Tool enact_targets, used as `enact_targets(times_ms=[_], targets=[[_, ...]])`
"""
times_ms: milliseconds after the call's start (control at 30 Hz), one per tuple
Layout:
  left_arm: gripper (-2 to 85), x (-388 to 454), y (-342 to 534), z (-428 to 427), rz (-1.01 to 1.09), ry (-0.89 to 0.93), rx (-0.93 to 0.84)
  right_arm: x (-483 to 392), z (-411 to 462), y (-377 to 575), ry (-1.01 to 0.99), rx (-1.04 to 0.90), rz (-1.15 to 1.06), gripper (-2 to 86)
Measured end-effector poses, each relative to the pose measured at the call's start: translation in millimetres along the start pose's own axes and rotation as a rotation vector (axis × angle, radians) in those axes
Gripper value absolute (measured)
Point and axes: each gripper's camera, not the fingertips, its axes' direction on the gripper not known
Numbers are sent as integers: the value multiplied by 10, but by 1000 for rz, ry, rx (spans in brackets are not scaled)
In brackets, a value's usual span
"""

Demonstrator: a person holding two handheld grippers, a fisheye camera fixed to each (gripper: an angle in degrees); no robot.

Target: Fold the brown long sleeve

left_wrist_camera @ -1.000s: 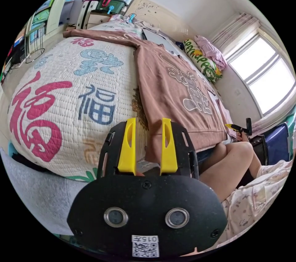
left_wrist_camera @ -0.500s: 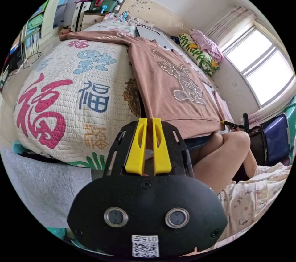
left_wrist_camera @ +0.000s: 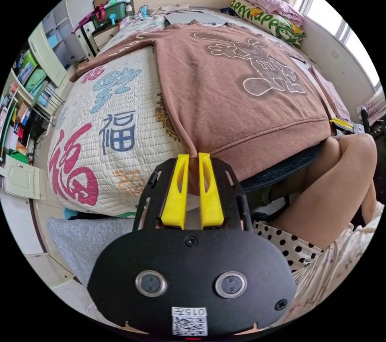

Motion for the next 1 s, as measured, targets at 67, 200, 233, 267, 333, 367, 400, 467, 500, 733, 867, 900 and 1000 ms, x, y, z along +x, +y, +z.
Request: enact_targets(times_ms=[67,200,233,267,333,367,400,467,500,733,867,900,1000], targets=[[48,43,60,103,4,-36,21,127,52,70,-78,37,77,48],[48,-4,131,247,-23,-49,40,178,106,127,-111,59,105,49],[48,-52,148,293,-33,-42,42,159,114,125,-99,58,99,49],[48,-105,163,338,-40,-33,43,139,120,126,-86,57,93,49],[48,-180,185,402,-42,-25,44,133,122,136,-75,59,90,49],[48,-223,201,443,-43,-24,44,149,121,148,-77,61,92,50],[48,-243,210,463,-43,-24,45,163,120,156,-81,63,94,50],[48,-318,252,539,-41,-32,48,225,109,203,-96,76,104,50],[48,-339,265,557,-42,-34,50,241,104,215,-99,79,107,51],[48,-730,425,720,-61,-8,47,423,-26,276,-106,85,113,52],[64,-1325,569,490,-96,150,70,565,-158,307,-107,83,112,52],[64,-1422,614,429,-111,174,90,589,-179,310,-108,82,112,52],[64,-1756,810,14,-151,163,232,726,-295,331,-117,82,117,51]])
